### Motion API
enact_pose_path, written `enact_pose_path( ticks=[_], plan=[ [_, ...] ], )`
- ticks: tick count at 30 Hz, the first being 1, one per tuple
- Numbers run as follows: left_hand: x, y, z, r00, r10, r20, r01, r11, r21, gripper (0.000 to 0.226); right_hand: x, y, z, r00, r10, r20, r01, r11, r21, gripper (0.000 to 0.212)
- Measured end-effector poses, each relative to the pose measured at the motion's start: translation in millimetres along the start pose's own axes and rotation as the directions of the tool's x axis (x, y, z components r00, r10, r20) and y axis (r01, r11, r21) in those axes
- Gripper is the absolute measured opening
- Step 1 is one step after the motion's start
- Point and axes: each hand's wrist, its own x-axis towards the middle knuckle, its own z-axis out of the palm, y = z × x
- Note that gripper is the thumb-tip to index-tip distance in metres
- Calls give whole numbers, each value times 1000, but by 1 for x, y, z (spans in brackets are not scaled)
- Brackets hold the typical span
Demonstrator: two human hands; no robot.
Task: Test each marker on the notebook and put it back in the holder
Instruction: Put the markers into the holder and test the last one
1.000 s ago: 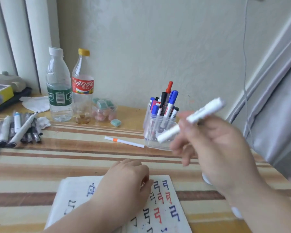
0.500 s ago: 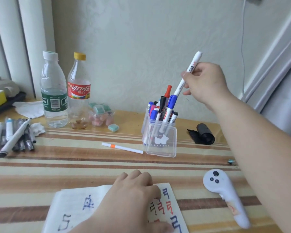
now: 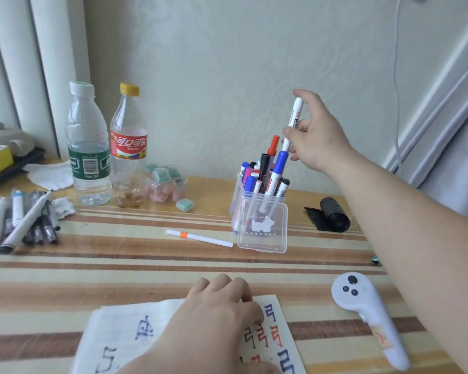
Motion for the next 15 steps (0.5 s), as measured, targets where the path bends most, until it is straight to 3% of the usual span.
enact_pose_path(
  ticks=[4,7,13,15],
  plan=[
    [0,1,-2,999,-7,43,7,1000,-6,60,2,6,5,992,61,-109,-42,985,167,49],
    [1,1,-3,997,-47,62,47,999,-6,62,0,11,10,994,78,-75,-64,982,179,44],
    [3,8,-18,961,-109,255,121,992,-32,72,2,11,7,1000,6,6,-6,988,154,41],
    [2,6,-15,971,-101,218,112,993,-40,72,1,13,6,997,-54,59,43,984,173,43]
  ],
)
